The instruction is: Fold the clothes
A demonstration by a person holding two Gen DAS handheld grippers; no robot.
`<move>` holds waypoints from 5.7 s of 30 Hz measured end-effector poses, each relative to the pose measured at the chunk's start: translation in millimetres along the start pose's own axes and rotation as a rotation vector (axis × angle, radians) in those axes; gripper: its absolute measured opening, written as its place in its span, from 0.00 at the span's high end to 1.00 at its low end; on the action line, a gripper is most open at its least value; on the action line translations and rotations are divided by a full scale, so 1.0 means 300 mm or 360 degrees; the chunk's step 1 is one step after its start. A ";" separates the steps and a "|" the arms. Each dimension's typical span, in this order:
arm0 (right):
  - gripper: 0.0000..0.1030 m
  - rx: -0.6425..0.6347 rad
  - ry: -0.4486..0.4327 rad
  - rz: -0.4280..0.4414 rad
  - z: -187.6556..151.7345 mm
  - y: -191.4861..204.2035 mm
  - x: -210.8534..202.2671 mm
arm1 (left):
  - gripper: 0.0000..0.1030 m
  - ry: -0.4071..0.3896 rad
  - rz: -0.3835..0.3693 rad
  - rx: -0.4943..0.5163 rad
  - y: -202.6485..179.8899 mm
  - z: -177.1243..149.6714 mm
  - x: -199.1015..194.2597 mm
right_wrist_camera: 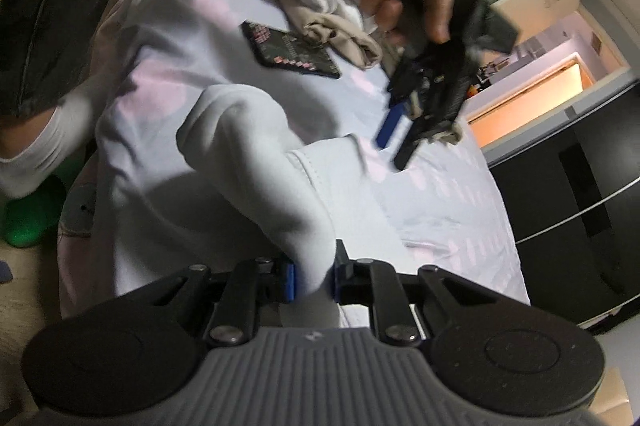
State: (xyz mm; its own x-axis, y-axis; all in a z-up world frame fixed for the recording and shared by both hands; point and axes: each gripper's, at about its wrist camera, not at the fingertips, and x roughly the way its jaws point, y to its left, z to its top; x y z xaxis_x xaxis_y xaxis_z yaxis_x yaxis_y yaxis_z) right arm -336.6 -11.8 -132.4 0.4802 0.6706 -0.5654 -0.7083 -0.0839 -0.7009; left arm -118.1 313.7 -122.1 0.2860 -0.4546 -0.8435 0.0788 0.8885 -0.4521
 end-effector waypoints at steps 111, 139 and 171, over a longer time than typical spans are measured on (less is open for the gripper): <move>0.80 0.1984 -0.0293 0.0530 -0.144 -0.487 -0.061 | 0.76 -0.0126 -0.0282 -0.0454 -0.119 0.090 -0.172; 0.85 0.3744 -0.0344 0.0255 -1.176 -0.496 0.060 | 0.81 -0.0239 -0.0202 -0.0179 -0.461 0.407 0.131; 0.54 0.2272 0.0638 0.0947 -0.842 -1.069 0.482 | 0.53 -0.0083 -0.0127 -0.0048 -0.412 0.303 0.282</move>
State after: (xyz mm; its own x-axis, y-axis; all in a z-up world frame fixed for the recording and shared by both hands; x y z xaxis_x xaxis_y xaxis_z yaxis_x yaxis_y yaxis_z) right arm 90.6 -74.3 -99.2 -0.0932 0.5484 -0.8310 -0.6066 0.6306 0.4841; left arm -16.9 171.2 -111.4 0.3295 -0.5193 -0.7885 0.0750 0.8469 -0.5264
